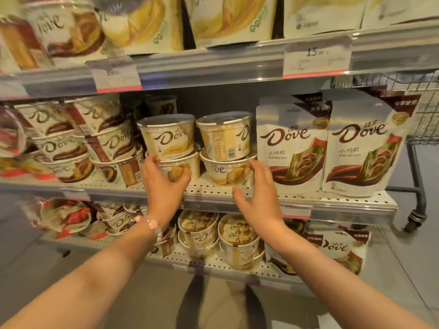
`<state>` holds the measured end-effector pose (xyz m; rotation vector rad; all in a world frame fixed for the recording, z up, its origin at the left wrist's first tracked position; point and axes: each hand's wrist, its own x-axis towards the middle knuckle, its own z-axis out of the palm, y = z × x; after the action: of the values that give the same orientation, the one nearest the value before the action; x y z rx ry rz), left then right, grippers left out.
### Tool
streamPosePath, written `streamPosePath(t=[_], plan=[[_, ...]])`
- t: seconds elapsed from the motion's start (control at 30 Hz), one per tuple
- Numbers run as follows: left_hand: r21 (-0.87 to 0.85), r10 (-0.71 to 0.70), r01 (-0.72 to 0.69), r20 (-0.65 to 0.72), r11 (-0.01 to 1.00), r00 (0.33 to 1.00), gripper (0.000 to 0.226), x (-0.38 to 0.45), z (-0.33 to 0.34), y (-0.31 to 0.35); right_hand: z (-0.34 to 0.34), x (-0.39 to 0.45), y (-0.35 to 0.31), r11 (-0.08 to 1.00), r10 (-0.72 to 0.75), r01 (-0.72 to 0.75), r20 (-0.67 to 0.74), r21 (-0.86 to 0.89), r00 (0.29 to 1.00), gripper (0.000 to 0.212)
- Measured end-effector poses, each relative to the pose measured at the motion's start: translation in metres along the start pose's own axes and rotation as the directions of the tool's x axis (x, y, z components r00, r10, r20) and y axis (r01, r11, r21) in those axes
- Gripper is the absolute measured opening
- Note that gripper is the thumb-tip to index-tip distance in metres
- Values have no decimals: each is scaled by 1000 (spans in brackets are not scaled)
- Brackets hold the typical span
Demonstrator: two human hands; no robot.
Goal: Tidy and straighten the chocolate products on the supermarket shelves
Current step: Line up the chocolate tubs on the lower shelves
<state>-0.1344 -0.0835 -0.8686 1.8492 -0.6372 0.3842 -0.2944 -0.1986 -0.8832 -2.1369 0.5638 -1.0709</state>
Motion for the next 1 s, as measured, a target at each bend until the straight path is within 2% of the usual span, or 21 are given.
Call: streamPosePath(t=[0.2,0.33,0.53,0.67,0.8,1.0], plan=[[11,32,-32,-10,999,999,109,41,-4,-18,43,27,-18,997,63,-74,-249,-35,966,96],[-82,81,-75,81,994,993,120,68,-1,-27,67,44,-22,984,113,-158,-408,-77,906,107],[-131,-34,63,215,989,976,136,95,2,-40,89,62,-26,944,254,-324,-502,-56,827,119],[-129,-58,85,203,988,977,131,97,5,-46,96,70,-26,902,317,-426,-562,-70,764,126],[-104,-2,22,192,994,981,120,96,8,-50,103,70,-23,901,283,-422,-608,-96,742,118],[-93,9,13,228,996,974,102,96,6,-55,109,69,-24,897,254,-422,-627,-132,736,110]])
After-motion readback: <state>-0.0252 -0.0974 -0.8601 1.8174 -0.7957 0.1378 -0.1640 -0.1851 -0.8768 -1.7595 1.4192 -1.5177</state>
